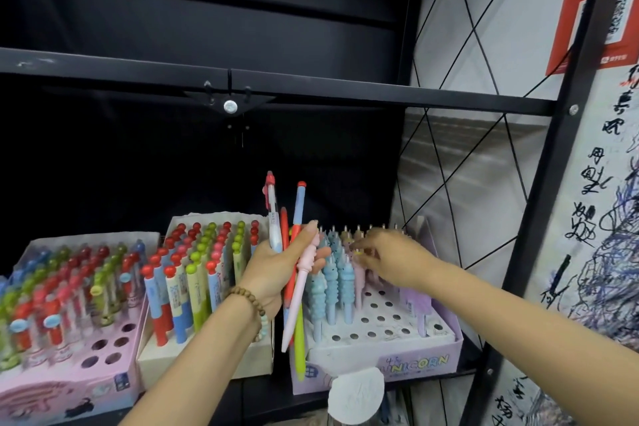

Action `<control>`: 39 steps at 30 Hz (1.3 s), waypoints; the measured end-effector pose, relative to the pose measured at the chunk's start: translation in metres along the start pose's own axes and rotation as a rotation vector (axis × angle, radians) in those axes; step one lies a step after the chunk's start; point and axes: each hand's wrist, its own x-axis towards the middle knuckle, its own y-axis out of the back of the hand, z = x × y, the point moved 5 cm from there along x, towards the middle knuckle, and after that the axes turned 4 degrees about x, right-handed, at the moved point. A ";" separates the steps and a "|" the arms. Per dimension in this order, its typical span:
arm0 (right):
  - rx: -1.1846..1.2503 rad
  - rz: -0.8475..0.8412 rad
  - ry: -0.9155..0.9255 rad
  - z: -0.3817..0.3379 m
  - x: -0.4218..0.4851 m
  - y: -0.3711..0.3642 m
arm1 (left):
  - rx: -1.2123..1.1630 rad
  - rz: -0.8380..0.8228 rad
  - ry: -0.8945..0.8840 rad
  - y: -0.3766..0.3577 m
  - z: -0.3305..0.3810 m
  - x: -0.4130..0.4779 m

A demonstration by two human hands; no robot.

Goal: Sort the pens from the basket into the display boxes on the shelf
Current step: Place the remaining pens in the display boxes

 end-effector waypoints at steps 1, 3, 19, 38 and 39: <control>-0.034 0.017 0.018 -0.004 -0.002 0.004 | 0.003 0.000 -0.005 0.000 0.001 -0.001; 0.149 0.167 0.028 -0.014 -0.006 0.025 | -0.015 -0.008 -0.022 -0.002 0.002 -0.003; 1.125 0.293 -0.159 0.025 -0.036 0.072 | 0.253 0.088 -0.076 -0.016 0.005 -0.001; 0.611 0.460 -0.065 0.041 -0.002 0.029 | 0.110 0.031 -0.046 -0.006 -0.011 0.002; 0.608 0.423 -0.069 0.040 0.000 0.024 | 0.107 0.035 -0.042 -0.006 -0.011 0.002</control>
